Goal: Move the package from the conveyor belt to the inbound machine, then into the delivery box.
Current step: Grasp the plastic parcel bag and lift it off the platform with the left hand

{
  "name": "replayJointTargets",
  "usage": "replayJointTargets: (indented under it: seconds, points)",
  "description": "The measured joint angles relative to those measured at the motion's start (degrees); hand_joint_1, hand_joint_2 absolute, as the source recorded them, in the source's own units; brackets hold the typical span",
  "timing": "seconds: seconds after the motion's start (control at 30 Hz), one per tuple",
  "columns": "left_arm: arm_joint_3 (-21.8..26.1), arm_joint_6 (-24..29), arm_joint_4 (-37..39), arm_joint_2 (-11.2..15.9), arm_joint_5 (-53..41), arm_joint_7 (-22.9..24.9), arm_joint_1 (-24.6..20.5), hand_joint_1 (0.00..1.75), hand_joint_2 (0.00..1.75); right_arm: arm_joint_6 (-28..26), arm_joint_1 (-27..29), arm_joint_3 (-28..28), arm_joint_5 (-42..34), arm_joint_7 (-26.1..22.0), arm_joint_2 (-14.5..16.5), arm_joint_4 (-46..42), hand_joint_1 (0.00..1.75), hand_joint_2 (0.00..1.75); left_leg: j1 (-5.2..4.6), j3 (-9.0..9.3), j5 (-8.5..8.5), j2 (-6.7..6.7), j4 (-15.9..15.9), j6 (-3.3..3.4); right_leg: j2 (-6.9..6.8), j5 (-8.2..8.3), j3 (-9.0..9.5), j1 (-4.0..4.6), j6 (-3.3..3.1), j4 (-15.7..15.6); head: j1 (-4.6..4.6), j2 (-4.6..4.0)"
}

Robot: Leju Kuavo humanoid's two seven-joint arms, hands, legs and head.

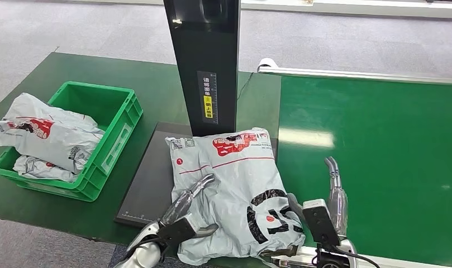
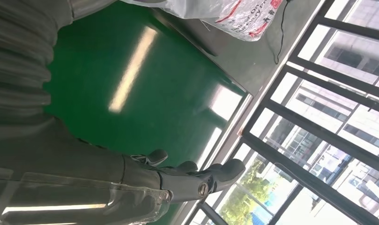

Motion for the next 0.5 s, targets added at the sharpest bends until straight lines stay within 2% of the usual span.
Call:
replayJointTargets:
  seconds: [0.07,0.13,0.5]
  points:
    - [-1.64,4.25,0.74,0.17,-4.99,0.95,-0.64,0.0,1.75,0.04,-0.2,0.01,0.0,-0.05,0.0,0.02,0.0,1.75,0.0,0.0,0.0,-0.01,0.0,0.0,-0.01,0.0,0.01,0.0,0.0,0.0,-0.01,0.0]
    - [-3.0,6.32,1.2,0.31,-7.51,1.59,-1.2,0.0,1.75,0.11,-0.36,0.01,0.0,-0.11,0.0,0.03,0.0,1.75,0.0,0.0,0.0,-0.01,0.0,0.0,-0.01,0.0,0.02,0.0,0.0,0.0,-0.01,0.0]
    - [-5.31,7.25,2.34,0.76,-8.31,1.99,-2.34,0.0,1.75,0.23,-0.57,0.01,0.0,-0.17,-0.01,0.03,0.0,1.75,0.0,0.02,0.0,-0.01,0.0,0.0,-0.01,0.0,0.04,0.0,0.0,0.0,0.0,0.0]
